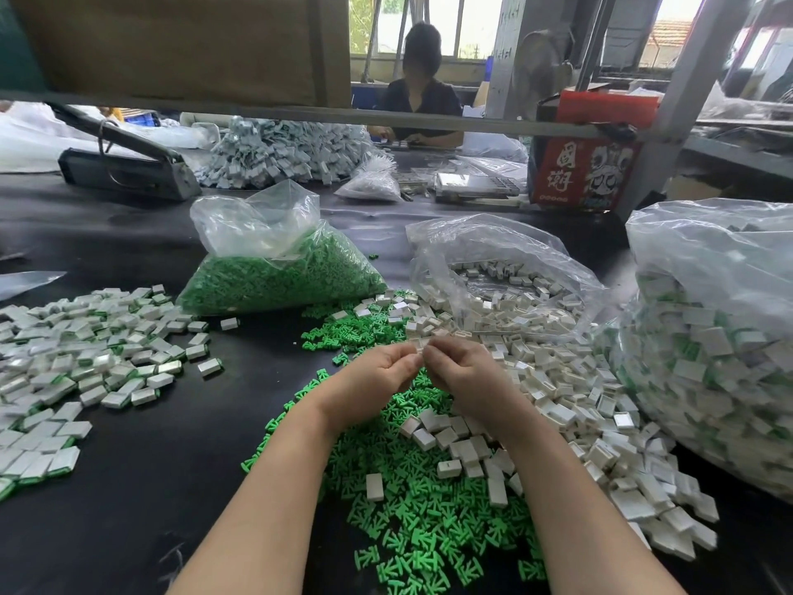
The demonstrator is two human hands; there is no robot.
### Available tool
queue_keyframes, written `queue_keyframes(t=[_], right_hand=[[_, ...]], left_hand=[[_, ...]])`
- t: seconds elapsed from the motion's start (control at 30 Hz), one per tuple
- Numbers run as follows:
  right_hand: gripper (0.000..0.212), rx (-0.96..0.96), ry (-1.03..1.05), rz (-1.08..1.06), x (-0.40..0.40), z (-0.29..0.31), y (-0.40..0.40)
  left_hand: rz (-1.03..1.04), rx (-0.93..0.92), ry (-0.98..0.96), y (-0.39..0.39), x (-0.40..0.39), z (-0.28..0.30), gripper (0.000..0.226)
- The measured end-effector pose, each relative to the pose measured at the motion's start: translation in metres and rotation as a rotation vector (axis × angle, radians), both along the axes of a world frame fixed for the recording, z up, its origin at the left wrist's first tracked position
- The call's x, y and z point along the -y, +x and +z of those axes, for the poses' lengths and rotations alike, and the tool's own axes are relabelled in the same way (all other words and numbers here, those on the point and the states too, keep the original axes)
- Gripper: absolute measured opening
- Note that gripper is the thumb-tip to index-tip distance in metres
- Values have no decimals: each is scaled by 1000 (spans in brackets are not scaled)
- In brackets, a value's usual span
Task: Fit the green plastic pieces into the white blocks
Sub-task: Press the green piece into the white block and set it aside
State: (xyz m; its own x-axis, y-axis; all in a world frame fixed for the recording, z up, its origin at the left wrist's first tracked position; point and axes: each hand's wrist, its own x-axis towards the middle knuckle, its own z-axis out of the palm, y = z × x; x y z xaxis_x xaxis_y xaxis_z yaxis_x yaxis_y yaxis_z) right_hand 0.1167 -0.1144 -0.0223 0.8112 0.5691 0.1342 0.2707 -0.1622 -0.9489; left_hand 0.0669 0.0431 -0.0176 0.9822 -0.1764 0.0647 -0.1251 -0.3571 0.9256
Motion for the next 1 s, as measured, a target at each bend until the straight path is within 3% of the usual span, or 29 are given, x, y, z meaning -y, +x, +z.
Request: queue_keyframes(t=[0.17, 0.37, 0.5, 0.63, 0.73, 0.87, 1.0], right_hand=[[33, 24, -41, -29, -2, 1, -1], [30, 314, -214, -203, -11, -1, -8], [8, 533, -400, -195, -18, -4, -11], [15, 587, -473, -228, -21, -7, -11], [26, 508, -414, -217, -21, -3, -12], [28, 245, -125, -226, -20, 4, -7], [30, -25, 170, -244, -17, 8, -7]], left_hand=[[25, -11, -31, 2, 2, -4, 24], [134, 47, -9, 10, 8, -9, 23], [230, 81, 19, 12, 8, -12, 25], [261, 105, 50, 11, 8, -12, 27], [259, 137, -9, 9, 9, -9, 29], [232, 169, -178, 8, 12, -1, 23], [234, 214, -223, 5, 16, 6, 19]])
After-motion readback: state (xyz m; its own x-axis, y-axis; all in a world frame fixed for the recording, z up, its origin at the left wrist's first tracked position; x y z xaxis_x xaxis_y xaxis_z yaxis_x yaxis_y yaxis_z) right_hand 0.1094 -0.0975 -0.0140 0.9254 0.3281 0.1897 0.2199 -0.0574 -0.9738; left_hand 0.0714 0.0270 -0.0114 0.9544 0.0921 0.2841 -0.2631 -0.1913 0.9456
